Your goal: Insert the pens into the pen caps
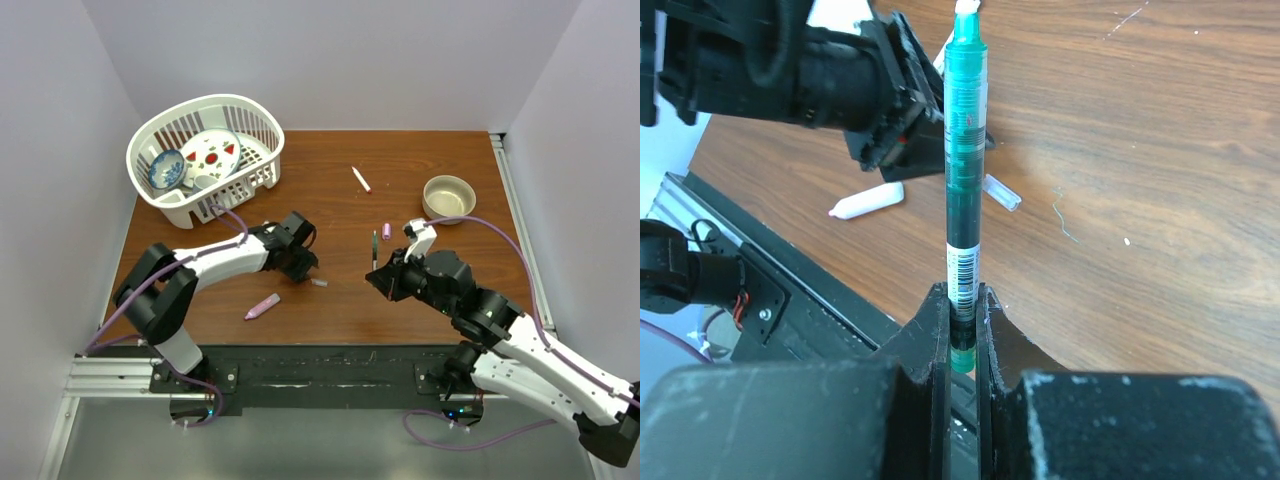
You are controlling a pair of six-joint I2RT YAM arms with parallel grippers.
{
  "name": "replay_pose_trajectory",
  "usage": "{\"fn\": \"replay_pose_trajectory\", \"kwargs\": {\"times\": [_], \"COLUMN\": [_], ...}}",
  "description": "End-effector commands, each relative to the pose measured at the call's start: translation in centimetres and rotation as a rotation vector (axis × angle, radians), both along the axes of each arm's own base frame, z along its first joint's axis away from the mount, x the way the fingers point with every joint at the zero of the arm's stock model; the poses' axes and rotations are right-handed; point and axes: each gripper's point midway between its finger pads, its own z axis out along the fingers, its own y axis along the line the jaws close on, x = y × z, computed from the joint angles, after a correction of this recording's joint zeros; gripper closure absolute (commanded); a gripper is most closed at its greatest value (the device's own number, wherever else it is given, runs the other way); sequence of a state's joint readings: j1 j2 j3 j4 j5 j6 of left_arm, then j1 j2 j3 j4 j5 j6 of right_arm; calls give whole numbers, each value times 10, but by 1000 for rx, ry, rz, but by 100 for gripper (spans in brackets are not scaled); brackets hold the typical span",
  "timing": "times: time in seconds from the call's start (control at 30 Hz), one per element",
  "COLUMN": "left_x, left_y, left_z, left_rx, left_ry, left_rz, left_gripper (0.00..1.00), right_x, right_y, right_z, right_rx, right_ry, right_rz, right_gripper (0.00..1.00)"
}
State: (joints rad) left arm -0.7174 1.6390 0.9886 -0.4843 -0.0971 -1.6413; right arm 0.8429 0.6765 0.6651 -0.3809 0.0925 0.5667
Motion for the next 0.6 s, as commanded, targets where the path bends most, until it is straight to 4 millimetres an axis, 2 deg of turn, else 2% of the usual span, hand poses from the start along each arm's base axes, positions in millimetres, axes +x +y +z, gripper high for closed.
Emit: {"fn": "replay_pose_trajectory", "kwargs": {"times": [0.0,0.2,0.43,0.57], "left_x": [8,2,-10,-8], "left_y": [-12,-13,-13,-12], "left_z": [5,-9,-29,-27], "left_rx": [-13,41,89,116], "left_ry": [9,69,134,120], "left_rz": [46,43,13,1], "left_gripper": [60,64,68,69], "right_x": [4,6,11,11], "right_y": [-6,-20,-24,-23], "right_z": [3,4,8,7], "right_rx": [-21,-35,-58,-56], "right_ry": [-38,-70,-91,-91], "right_rz": [-15,-63,-88,-84], "right_gripper": [100,100,100,100]}}
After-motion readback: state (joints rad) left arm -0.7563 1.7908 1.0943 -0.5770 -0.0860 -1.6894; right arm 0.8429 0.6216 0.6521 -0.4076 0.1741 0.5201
